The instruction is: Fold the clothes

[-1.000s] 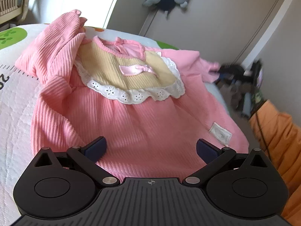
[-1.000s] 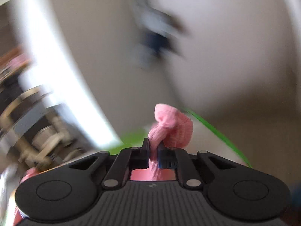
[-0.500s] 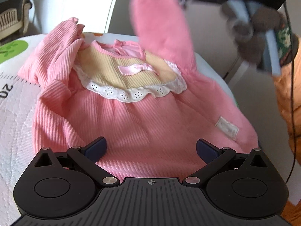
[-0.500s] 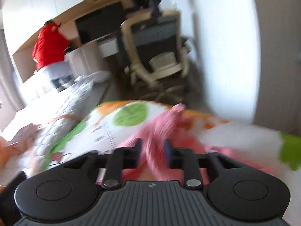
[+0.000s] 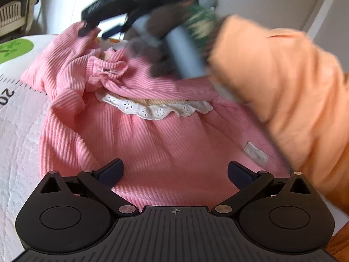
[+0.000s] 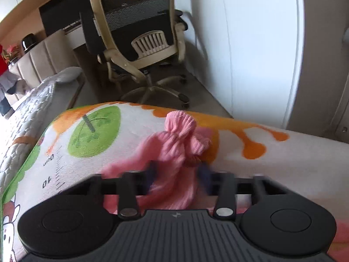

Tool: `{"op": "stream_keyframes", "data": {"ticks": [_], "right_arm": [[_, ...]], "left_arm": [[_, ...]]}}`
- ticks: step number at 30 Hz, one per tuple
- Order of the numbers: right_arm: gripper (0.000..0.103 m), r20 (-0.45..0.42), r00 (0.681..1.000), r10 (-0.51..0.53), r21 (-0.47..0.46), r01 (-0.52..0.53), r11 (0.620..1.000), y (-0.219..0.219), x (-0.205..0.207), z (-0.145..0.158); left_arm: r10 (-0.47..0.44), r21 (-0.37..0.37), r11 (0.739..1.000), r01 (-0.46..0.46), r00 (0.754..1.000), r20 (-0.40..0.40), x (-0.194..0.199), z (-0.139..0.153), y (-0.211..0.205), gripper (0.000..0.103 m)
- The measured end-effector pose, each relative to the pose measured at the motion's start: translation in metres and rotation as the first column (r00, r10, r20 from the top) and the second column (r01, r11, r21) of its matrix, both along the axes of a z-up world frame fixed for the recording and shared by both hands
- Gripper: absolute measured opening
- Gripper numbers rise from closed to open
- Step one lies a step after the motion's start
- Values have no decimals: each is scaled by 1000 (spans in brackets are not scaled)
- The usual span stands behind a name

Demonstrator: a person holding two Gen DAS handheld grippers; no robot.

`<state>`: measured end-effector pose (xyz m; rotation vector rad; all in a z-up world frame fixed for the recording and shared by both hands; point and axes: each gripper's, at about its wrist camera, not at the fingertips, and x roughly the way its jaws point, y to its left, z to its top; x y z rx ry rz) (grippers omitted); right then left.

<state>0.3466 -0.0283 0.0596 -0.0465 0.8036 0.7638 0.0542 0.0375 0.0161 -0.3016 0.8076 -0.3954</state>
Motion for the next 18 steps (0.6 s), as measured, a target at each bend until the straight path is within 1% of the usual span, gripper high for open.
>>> {"op": "stream_keyframes", "data": {"ticks": [1,2,4,7,8,9,12,13,14,16,17,18], "right_arm": [[8,28,999,26,19,-26,999,-1,-8,9],[7,69,996,49,49,-52,997,-5,-18,24],[7,145,986,80,126,-98,987,-23,-37,61],[7,201,978,51,253,-102,962,-75,-62,111],[7,216,976,25,281,-87,956,-96,-70,122],[7,219,976,-4,288,-61,956,-115,-76,124],[7,195,976,-97,270,42,962,-175,-97,116],[7,183,975,-128,245,81,966,-192,-103,107],[7,171,972,-160,195,126,973,-205,-108,92],[12,137,968,-209,64,202,977,-225,-114,54],[14,107,967,-231,22,230,973,-233,-115,38],[15,75,965,-250,2,250,968,-241,-115,26]], "left_arm": [[6,-7,1000,-6,1000,-10,1,3,1,103],[11,-12,1000,-11,1000,-10,1,7,3,103],[17,-1,1000,-17,999,32,-1,20,5,103],[16,37,999,-20,994,104,-2,41,4,103],[12,41,999,-17,992,122,-2,47,3,103],[8,44,999,-14,990,140,-1,53,1,103],[-7,49,999,-3,982,190,2,68,-3,103],[-13,47,999,4,979,204,4,72,-4,103],[-21,45,999,12,977,214,7,75,-6,103],[-41,43,999,32,974,224,17,79,-10,103],[-46,46,998,37,975,216,25,78,-13,103],[-51,49,998,42,978,204,34,77,-16,103]]}}
